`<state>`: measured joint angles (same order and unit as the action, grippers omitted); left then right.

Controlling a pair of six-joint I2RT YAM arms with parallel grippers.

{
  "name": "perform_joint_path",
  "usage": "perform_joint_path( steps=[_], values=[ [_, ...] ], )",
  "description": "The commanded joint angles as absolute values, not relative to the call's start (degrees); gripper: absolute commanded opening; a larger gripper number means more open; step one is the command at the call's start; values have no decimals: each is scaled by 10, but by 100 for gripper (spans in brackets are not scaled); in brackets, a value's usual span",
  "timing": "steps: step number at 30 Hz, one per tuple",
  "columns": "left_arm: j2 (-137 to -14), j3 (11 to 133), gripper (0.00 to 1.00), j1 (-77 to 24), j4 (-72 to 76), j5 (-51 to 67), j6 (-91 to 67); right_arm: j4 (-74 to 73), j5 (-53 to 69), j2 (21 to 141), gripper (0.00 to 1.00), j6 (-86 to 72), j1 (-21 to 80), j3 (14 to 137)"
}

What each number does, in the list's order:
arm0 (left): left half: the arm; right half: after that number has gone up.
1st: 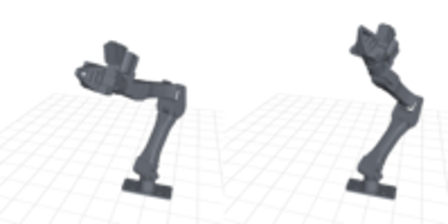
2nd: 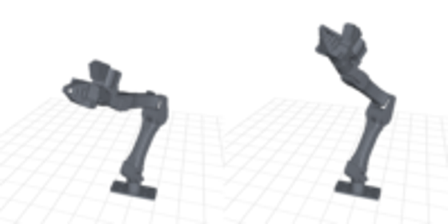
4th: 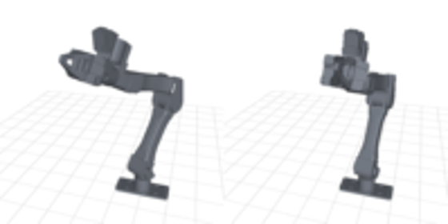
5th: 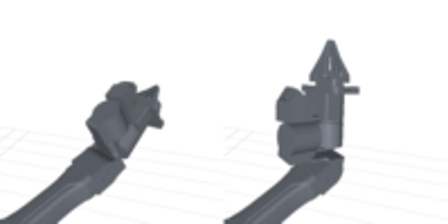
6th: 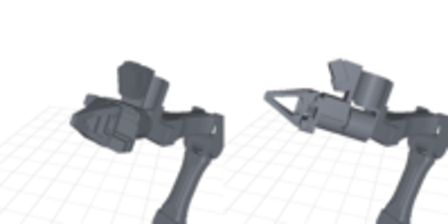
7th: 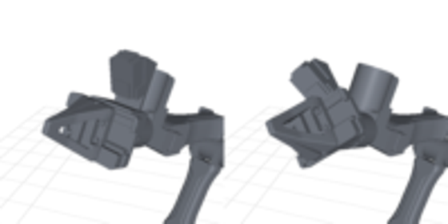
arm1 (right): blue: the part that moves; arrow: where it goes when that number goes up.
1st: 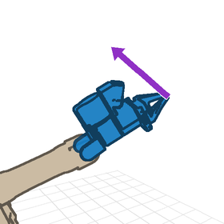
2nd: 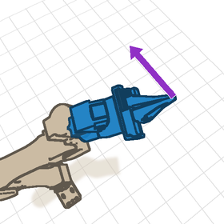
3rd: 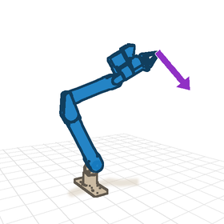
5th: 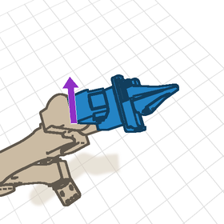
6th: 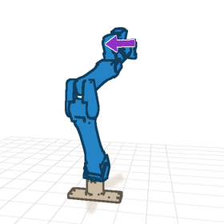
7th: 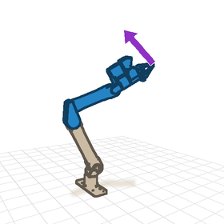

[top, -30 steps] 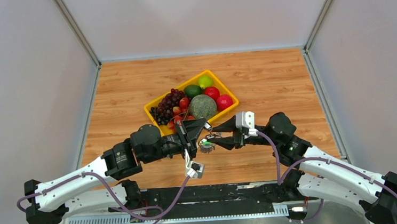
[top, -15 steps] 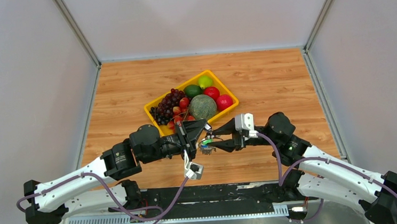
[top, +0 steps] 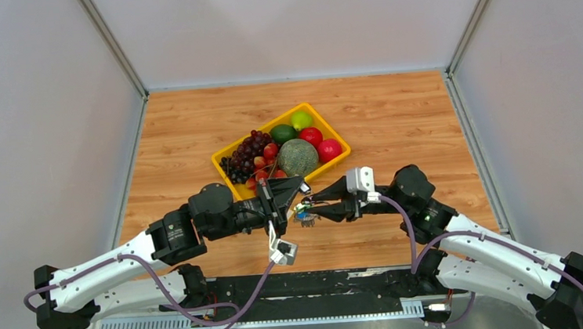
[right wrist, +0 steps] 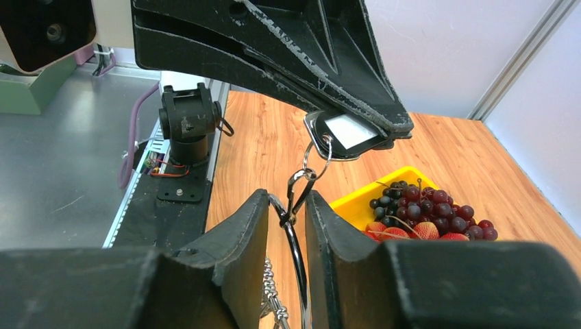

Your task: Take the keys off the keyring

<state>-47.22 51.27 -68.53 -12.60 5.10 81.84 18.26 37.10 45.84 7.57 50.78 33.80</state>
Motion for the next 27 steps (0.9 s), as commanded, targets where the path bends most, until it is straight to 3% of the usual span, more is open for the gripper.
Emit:
perform_joint_path(
  steps=[1,14,23,27],
  values=[
    [-461,530,0,-685,-114,59,813,217,376,442,28,67,505,349],
    [-460,529,0,-685,-114,61,812,217,368,435,22,62,502,345],
    [-459,531,0,-685,-113,61,812,214,373,454,28,62,502,352],
    [-458,530,0,-685,-113,60,812,214,376,459,22,60,502,355]
  ],
)
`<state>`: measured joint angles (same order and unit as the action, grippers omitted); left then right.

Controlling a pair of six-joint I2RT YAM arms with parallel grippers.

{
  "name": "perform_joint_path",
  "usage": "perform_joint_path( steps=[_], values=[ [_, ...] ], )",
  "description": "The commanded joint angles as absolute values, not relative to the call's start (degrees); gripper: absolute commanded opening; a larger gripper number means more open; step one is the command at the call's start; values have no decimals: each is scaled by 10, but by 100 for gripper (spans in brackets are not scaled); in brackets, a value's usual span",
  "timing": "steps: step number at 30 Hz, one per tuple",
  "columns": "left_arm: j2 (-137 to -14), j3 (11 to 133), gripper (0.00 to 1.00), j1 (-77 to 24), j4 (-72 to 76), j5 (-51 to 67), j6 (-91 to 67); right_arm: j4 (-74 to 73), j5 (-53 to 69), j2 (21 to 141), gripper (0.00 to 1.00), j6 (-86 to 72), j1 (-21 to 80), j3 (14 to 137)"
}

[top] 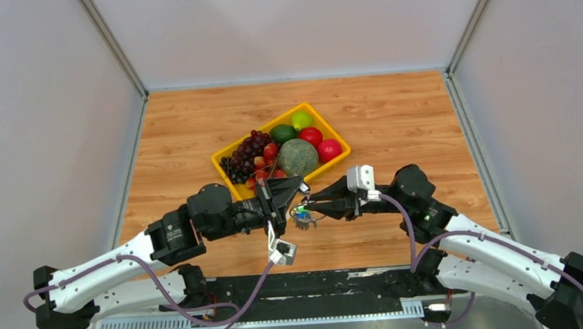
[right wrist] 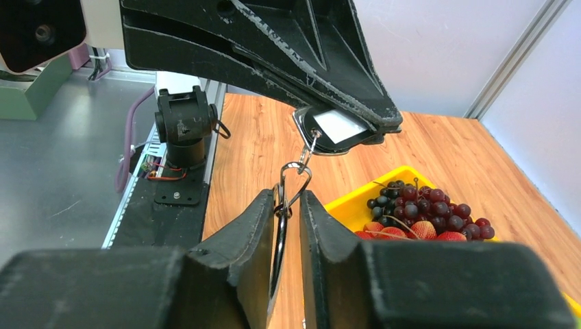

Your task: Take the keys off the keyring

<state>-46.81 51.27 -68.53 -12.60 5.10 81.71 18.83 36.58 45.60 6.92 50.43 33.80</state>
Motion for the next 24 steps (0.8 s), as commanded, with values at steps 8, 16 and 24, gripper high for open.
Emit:
perform_joint_path(
  steps=[8,16,24],
  values=[
    [-458,529,0,-685,-113,59,813,221,369,456,15,54,502,352],
    [-459,528,0,-685,-113,51,813,216,337,467,0,10,495,359],
    [-450,510,0,-685,-110,33,809,231,267,433,0,-101,476,323]
  ],
)
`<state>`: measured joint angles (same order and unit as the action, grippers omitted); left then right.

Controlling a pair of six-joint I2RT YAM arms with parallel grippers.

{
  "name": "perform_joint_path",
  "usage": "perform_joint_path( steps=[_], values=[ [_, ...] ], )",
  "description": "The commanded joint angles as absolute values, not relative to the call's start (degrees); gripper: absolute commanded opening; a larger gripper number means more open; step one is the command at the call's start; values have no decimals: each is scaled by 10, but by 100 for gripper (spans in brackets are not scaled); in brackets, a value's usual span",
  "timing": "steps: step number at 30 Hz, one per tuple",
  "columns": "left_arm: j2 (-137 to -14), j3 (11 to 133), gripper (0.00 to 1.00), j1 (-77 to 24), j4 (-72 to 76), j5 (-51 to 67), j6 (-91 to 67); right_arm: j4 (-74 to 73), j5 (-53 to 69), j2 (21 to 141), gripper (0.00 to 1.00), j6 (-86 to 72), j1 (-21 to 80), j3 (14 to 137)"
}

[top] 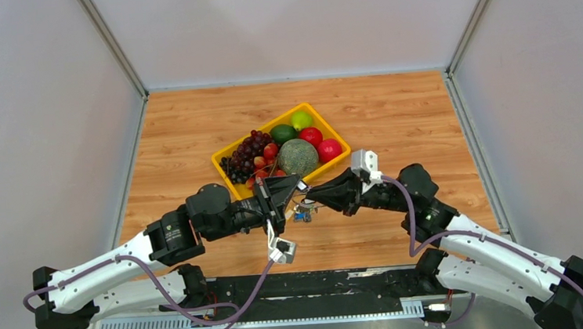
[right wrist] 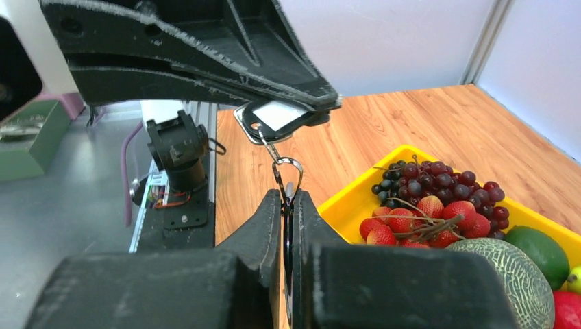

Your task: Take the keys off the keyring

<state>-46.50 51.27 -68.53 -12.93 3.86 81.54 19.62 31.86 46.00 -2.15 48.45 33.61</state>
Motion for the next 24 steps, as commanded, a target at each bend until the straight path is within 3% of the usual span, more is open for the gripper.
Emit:
perform_joint_path(
  steps=[1,24],
  values=[
    [-449,509,0,-685,-109,31,808,232,260,427,0,-114,476,319],
    [-459,477,0,-685,-96,30,795,160,105,434,0,-381,476,332]
  ],
)
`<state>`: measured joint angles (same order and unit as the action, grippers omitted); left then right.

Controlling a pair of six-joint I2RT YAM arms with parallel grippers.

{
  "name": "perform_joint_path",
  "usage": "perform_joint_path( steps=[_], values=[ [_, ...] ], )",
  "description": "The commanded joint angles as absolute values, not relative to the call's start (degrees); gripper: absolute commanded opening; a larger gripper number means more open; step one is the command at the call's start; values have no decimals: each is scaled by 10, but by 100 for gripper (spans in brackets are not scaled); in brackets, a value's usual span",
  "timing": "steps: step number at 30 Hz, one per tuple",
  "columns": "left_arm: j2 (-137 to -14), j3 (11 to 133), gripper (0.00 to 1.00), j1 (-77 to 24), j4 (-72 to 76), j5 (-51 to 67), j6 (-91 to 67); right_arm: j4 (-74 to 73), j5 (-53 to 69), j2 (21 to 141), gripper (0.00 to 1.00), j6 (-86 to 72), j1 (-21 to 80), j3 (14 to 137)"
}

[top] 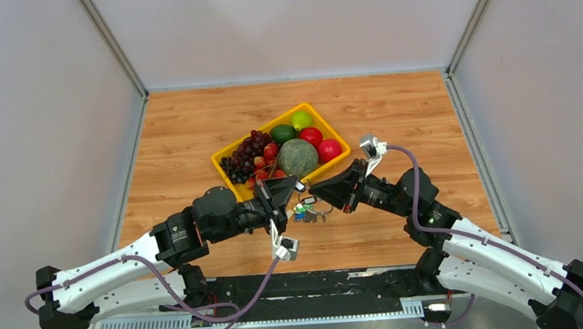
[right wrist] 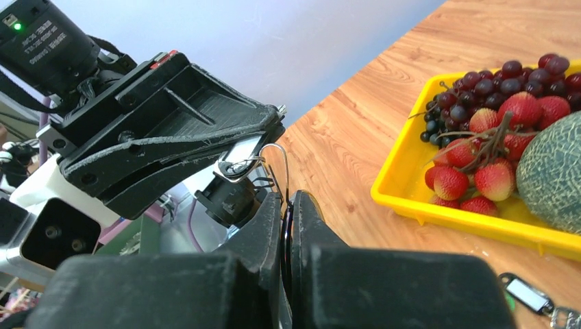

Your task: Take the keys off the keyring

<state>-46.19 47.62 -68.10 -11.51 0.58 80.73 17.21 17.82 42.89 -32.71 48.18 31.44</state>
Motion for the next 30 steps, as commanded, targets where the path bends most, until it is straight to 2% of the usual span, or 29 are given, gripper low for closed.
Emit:
perform_joint_path(
  steps=[1,7,10,15,17,23,30],
  values=[
    [-460,476,0,-684,-97,29,796,156,103,435,0,-385,475,333],
    [-467,484,0,-685,-81,12,770,165,141,432,1,-335,476,329],
    [-469,494,0,-685,-84,2,765,185,186,428,14,-266,476,318],
    [-463,508,0,-685,-94,13,756,222,269,431,43,-177,476,292],
    [-459,510,0,-685,-97,26,757,234,282,429,49,-153,476,287],
    [-447,510,0,-685,-107,53,768,244,306,436,56,-109,476,303],
    [-441,515,0,-685,-113,72,769,244,333,450,53,-88,476,327]
  ],
)
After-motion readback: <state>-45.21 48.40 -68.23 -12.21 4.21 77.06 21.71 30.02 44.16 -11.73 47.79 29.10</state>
